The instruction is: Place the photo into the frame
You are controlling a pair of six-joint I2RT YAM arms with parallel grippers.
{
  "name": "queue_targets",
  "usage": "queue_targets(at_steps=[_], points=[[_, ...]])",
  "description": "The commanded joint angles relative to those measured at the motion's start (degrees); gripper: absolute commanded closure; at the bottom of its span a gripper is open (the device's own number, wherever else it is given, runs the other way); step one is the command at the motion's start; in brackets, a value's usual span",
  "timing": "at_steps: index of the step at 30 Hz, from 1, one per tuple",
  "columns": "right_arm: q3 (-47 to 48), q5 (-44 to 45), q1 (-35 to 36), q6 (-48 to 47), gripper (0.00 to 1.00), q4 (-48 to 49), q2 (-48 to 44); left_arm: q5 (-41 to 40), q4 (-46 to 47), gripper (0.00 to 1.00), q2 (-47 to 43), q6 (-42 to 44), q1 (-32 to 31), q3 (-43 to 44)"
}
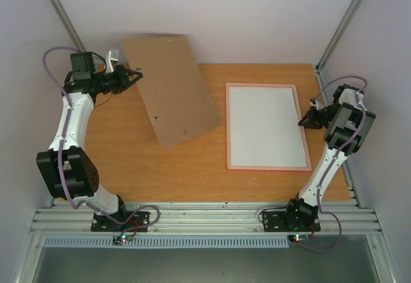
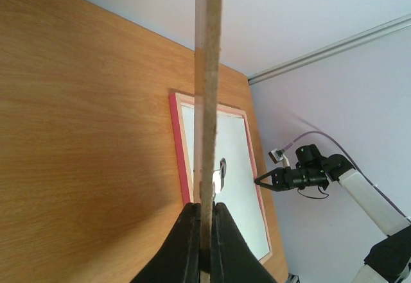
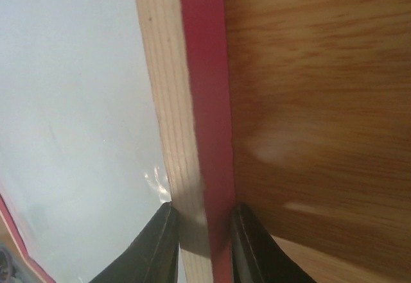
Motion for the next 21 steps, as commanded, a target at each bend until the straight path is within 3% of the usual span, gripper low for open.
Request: queue_targets(at_steps=[1, 6, 16, 21], points=[[-5.41, -4.09, 2.51, 1.84, 0.83, 1.22, -1.71, 2.74, 2.54, 1.0, 0.76, 1.22, 0.32, 4.26], [-12.68, -5.15, 6.9, 4.33, 0.85, 5.94, -6.36, 2.9, 1.09, 1.0, 1.08, 3.77, 0.3, 6.75], [-16.61, -4.14, 17.0, 3.54, 0.87, 10.06, -7.98, 2.71, -0.92, 1.0, 1.15, 7.18, 0.46, 10.98], [-16.41, -7.8, 20.53, 7.86, 0.88, 9.92, -8.38, 6.16, -0.27, 1.0, 0.95, 6.62, 0.49, 10.88]])
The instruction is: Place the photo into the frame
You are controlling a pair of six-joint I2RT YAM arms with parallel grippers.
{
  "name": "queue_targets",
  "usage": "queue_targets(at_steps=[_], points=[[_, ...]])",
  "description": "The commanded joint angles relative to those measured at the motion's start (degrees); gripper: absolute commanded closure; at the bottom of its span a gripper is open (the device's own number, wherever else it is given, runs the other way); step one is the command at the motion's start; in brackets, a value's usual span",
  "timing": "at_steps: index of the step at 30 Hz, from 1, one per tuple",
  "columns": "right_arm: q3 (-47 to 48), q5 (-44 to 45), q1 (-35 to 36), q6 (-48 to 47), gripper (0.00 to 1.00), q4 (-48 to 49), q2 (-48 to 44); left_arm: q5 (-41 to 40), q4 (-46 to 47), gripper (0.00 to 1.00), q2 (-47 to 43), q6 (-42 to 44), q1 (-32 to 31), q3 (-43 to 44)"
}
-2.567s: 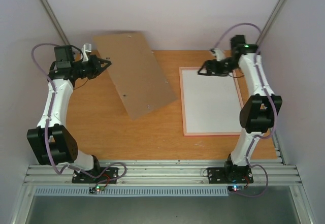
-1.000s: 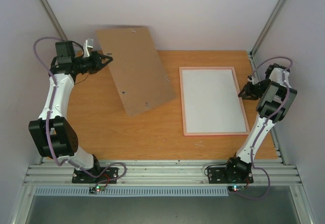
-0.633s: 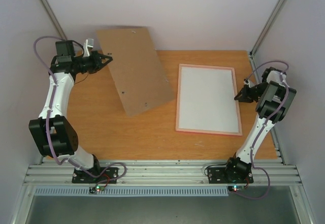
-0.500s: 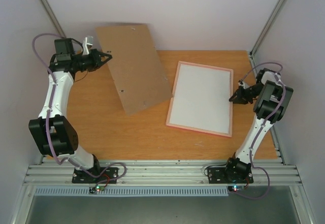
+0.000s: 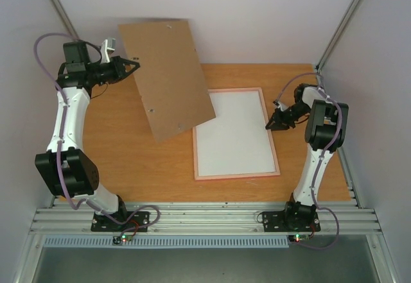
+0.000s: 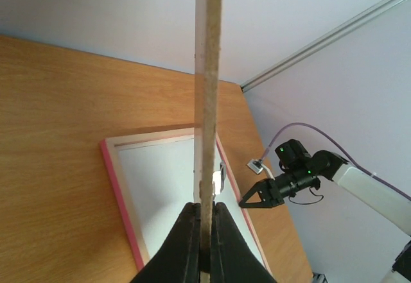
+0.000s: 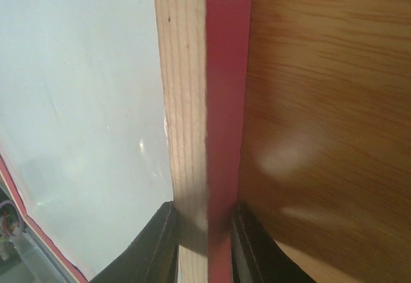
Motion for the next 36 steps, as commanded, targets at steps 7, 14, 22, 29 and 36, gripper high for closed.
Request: queue_targets(at_steps=[7, 14, 22, 29, 36], points=[[-7.23, -12.39, 4.56, 17.83, 0.85, 6.54, -4.8, 12.07, 12.27, 1.0, -1.04, -8.24, 0.34, -3.45], [-5.23, -13.12, 4.22, 12.14, 0.53, 3.81, -10.97, 18.25, 24.0, 1.0, -1.39, -18.11, -0.17, -10.58], [5.3, -31.52, 5.22, 14.03, 0.2, 1.13, -20.08, 23.47, 37.46, 1.0, -2.05, -27.53, -4.54, -15.9], [6.52, -39.82, 9.56, 19.12, 0.18, 2.22, -24.76, 27.7, 41.31, 1.0, -0.42, -30.6, -8.94, -16.45], [1.7, -46.69, 11.47, 21.85, 0.27, 3.87, -28.13, 30.22, 53.05, 1.0, 2.58, -38.83, -12.06, -16.98]])
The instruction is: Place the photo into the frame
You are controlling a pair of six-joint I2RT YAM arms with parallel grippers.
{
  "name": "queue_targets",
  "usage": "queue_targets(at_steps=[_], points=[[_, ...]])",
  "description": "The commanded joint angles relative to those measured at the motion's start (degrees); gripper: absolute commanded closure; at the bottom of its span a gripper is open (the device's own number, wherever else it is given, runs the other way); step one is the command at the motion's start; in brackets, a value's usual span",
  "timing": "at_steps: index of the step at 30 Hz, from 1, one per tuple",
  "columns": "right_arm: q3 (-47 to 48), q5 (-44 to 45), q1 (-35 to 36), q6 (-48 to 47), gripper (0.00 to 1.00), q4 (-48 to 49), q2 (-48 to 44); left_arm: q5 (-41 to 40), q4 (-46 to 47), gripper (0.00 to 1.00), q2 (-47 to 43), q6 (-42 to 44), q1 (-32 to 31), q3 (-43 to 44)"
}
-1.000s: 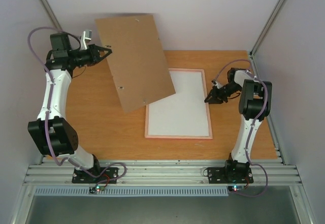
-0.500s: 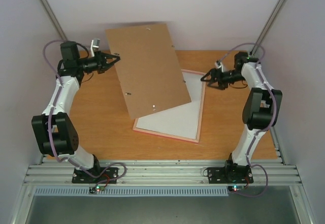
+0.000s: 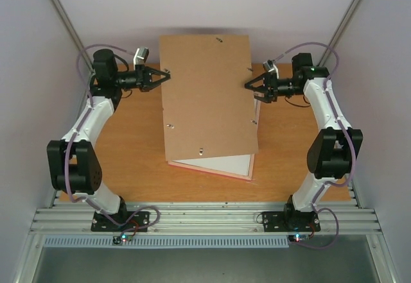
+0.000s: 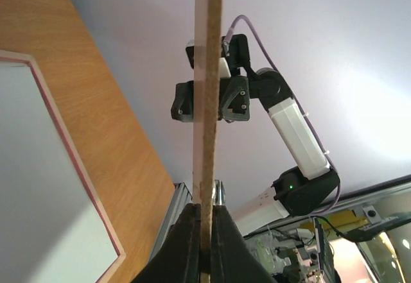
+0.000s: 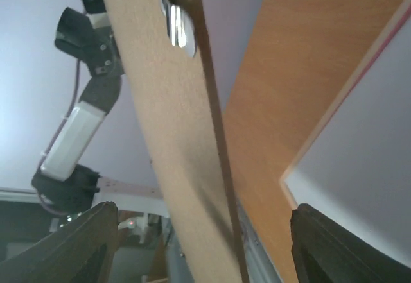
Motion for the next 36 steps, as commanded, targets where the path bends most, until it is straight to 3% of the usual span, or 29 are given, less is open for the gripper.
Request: queue_targets(at_steps=[1, 3, 7, 9, 12, 14, 15, 16, 18, 20, 21, 23, 24, 25, 26, 31, 36], points=[[-3.62, -7.02, 1.44, 3.25, 0.29, 0.97, -3.68, 4.38, 17.33, 0.99, 2.7, -9.92, -2.03, -0.84], [-5.05, -6.89, 3.86, 3.09, 0.37, 1.11, -4.69, 4.5, 29.72, 1.0, 4.43, -17.19, -2.32, -2.29], [-7.97, -6.14, 4.35, 5.14, 0.62, 3.16, -5.61, 5.22, 56.55, 1.0, 10.7, -42.27, -2.55, -2.37], [-9.98, -4.86, 4.32, 5.28, 0.73, 3.48, -5.83, 5.66, 59.51, 1.0, 12.72, -46.43, -2.56, -1.65], [-13.61, -2.63, 4.29, 6.72, 0.91, 4.51, -5.97, 4.83, 56.41, 1.0, 13.62, -45.31, -2.74, -1.4], [-16.08, -1.26, 4.29, 9.85, 0.99, 7.42, -6.77, 4.83, 50.79, 1.0, 13.57, -42.0, -3.05, -1.56], [-17.36, -0.99, 4.33, 11.67, 0.99, 9.69, -7.47, 4.64, 47.68, 0.94, 13.24, -40.46, -3.11, -1.84], [-18.42, -0.7, 4.29, 12.8, 0.99, 11.93, -8.24, 4.35, 45.03, 0.83, 12.74, -38.47, -3.19, -2.5], [-19.94, -0.7, 4.24, 14.22, 0.99, 13.55, -9.17, 3.3, 35.6, 0.51, 11.13, -34.07, -3.15, -4.09], [-20.95, -0.46, 4.12, 14.01, 0.99, 13.59, -9.67, 1.54, 15.78, 0.25, 8.26, -25.53, -3.02, -3.93], [-21.65, -0.59, 3.98, 13.94, 0.99, 14.03, -10.03, 0.18, 2.7, 0.18, 6.53, -14.64, -2.91, -2.65], [-23.31, -1.5, 3.78, 15.16, 0.99, 16.41, -10.71, -7.21, -32.56, 0.02, 3.84, 7.45, -2.48, 3.35], [-24.29, -2.25, 3.74, 16.41, 0.99, 18.45, -10.94, -11.57, -43.3, 0.01, 2.86, 17.74, -2.49, 5.79], [-25.34, -2.85, 3.76, 17.99, 0.99, 20.8, -11.27, -14.38, -47.76, 0.01, 1.75, 28.85, -2.39, 6.58], [-26.5, -3.25, 3.69, 19.56, 0.99, 23.69, -11.61, -16.05, -49.02, 0.01, 0.78, 31.9, -1.86, 6.22], [-35.12, -3.31, 3.18, 32.24, 0.99, 42.42, -13.31, -21.61, -46.03, 0.01, -2.39, 32.04, 4.21, 1.85], [-39.23, -1.57, 2.27, 33.68, 0.99, 49.17, -12.37, -31.37, -47.26, 0.01, -3.23, 36.83, 5.14, 1.26]])
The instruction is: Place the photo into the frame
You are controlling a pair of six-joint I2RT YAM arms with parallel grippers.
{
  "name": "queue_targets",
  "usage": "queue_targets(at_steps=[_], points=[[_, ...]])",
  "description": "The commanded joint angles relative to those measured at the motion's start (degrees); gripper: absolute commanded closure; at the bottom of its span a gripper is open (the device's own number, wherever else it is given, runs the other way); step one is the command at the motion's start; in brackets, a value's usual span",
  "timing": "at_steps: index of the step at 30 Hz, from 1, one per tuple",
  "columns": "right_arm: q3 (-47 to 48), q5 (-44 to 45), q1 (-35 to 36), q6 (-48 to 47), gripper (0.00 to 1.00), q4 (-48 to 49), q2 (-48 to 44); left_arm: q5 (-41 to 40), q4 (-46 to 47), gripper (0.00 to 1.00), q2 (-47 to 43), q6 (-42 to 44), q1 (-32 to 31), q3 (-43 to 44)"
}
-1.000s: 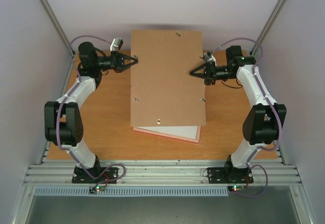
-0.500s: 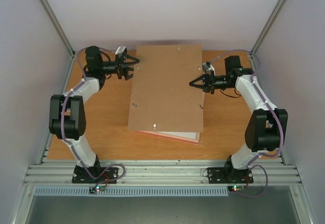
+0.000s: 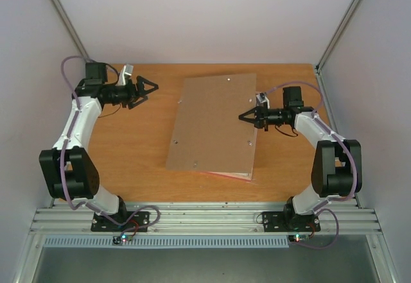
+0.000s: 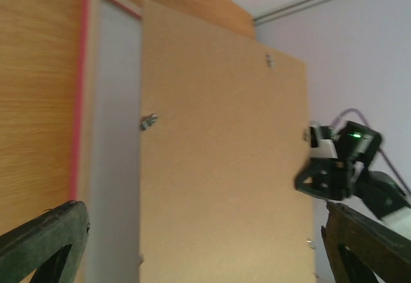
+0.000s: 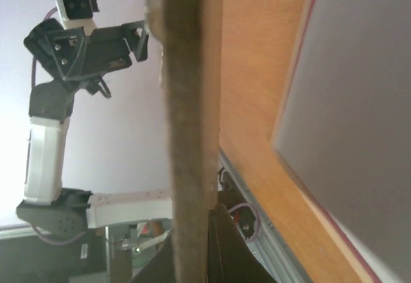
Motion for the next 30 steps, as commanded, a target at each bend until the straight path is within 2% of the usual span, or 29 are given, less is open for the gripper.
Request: queue_targets(at_steps=[1, 6, 15, 22, 30], points=[[-2.02, -0.16, -2.46, 5.09, 0.99, 11.8, -0.13, -11.05, -4.36, 0.0, -1.12, 9.53, -0.24, -1.98], [-5.16, 1.39, -5.7, 5.79, 0.99, 17.61, 1.27, -12.81, -3.71, 0.01, -0.88, 11.43, -0.21, -4.17], [-2.98, 3.32, -6.68, -7.21, 0.99, 7.94, 6.41, -13.26, -2.62, 0.0, 1.33, 12.1, -0.27, -4.55], [-1.76, 4.79, -6.77, -8.62, 0.99, 7.56, 11.1, -15.69, -2.68, 0.01, 2.23, 13.15, -0.46, -5.45], [0.26, 4.85, -6.1, -5.66, 0.99, 9.39, 17.45, -18.11, -2.11, 0.15, 5.49, 14.77, -1.45, -6.95]])
